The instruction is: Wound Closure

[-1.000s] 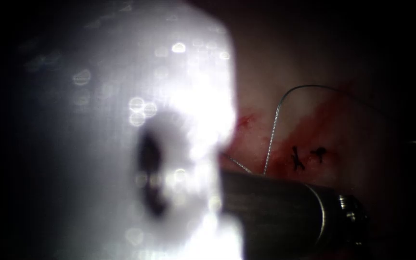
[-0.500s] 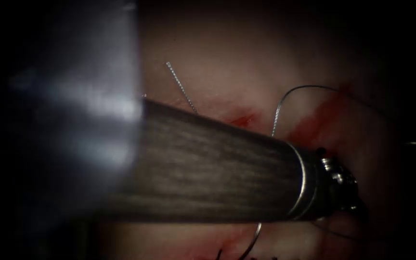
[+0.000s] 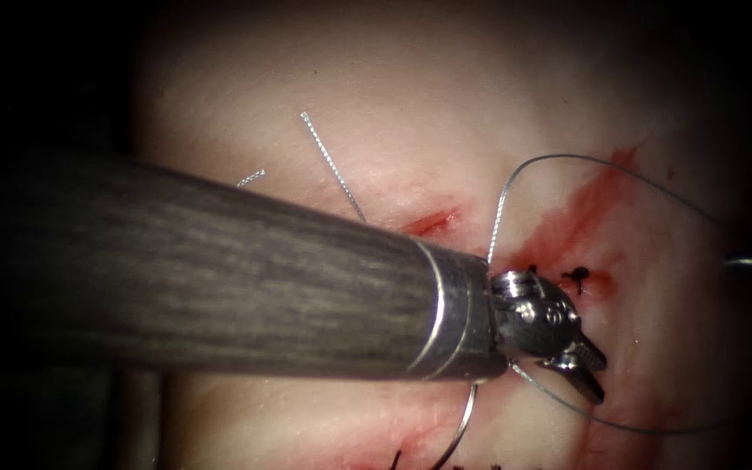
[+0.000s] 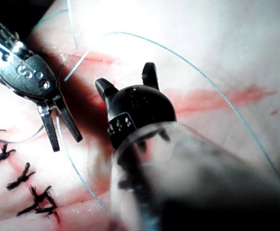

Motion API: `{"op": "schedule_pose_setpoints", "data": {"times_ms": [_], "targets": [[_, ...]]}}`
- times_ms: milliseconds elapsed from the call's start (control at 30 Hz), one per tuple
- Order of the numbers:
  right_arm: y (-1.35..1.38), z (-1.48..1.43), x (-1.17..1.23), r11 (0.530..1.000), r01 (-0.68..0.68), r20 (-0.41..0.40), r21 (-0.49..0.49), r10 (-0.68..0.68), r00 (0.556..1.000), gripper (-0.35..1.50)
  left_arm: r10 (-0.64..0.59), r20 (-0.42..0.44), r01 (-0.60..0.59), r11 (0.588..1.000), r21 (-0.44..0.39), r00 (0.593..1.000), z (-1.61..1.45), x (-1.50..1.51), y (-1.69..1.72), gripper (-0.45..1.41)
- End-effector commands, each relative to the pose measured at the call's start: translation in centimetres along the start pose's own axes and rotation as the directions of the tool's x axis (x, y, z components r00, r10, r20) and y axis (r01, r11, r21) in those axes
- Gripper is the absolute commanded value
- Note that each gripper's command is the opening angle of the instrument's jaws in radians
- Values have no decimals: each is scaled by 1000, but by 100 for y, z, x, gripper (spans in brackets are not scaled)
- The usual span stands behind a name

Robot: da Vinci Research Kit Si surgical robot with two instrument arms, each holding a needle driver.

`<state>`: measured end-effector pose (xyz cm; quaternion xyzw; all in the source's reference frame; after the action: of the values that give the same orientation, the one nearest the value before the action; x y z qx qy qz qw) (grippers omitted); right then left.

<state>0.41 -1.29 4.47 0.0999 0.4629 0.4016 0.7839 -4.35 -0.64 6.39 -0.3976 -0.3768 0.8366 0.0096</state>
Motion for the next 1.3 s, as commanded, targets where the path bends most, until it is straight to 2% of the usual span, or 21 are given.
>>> {"op": "schedule_pose_setpoints", "data": {"times_ms": [33, 233, 367, 467, 667, 767, 800, 833, 867, 933, 1067, 1133, 1233, 1300], "targets": [[-3, 8, 0, 1000, 1, -2, 1, -1, 1000, 130, 16, 4, -16, 1000, -5, 1000, 10, -1, -3, 39], [-4, 10, -2, 1000, -4, -3, 0, 4, 1000, 131, 24, 82, -28, 998, 48, 996, 58, 9, -4, 49], [-5, 10, -2, 1000, -3, -3, -1, 3, 1000, 133, 34, 106, -40, 998, 53, 994, 77, 11, -6, 44], [-5, 11, -2, 1000, -4, -3, -1, 4, 1000, 136, 37, 130, -46, 997, 60, 991, 83, 11, -10, 44], [-6, 11, -2, 1000, -4, -3, -2, 4, 1000, 136, 35, 147, -47, 996, 77, 988, 89, 7, -13, 31], [-7, 11, -2, 1000, -4, -3, -2, 4, 1000, 136, 34, 172, -49, 995, 84, 984, 94, 1, -12, -10], [-7, 11, -2, 1000, -4, -3, -2, 4, 1000, 136, 31, 191, -48, 995, 88, 981, 95, -1, -12, -45], [-7, 11, -2, 1000, -4, -3, -2, 4, 1000, 136, 35, 207, -54, 995, 90, 978, 95, -4, -10, -45], [-8, 11, -2, 1000, -4, -3, -3, 4, 1000, 136, -29, 228, 5, 994, 107, 973, 94, -7, -8, -45], [-9, 11, -1, 1000, -5, -3, -3, 5, 1000, 136, -81, 240, 53, 991, 122, 967, 91, -7, -8, -45], [-9, 11, -1, 1000, -5, -3, -3, 5, 1000, 136, -157, 208, 125, 979, 158, 966, 71, 4, -13, -45], [-9, 11, -1, 1000, -5, -3, -3, 5, 1000, 136, -176, 152, 148, 973, 179, 973, 57, 13, -17, -45], [-9, 10, -1, 1000, -5, -3, -3, 5, 1000, 136, -210, 3, 203, 945, 259, 978, 4, 34, -34, -45], [-9, 10, -1, 1000, -5, -3, -3, 5, 1000, 136, -229, -38, 230, 928, 292, 973, -18, 38, -40, -45]]}}
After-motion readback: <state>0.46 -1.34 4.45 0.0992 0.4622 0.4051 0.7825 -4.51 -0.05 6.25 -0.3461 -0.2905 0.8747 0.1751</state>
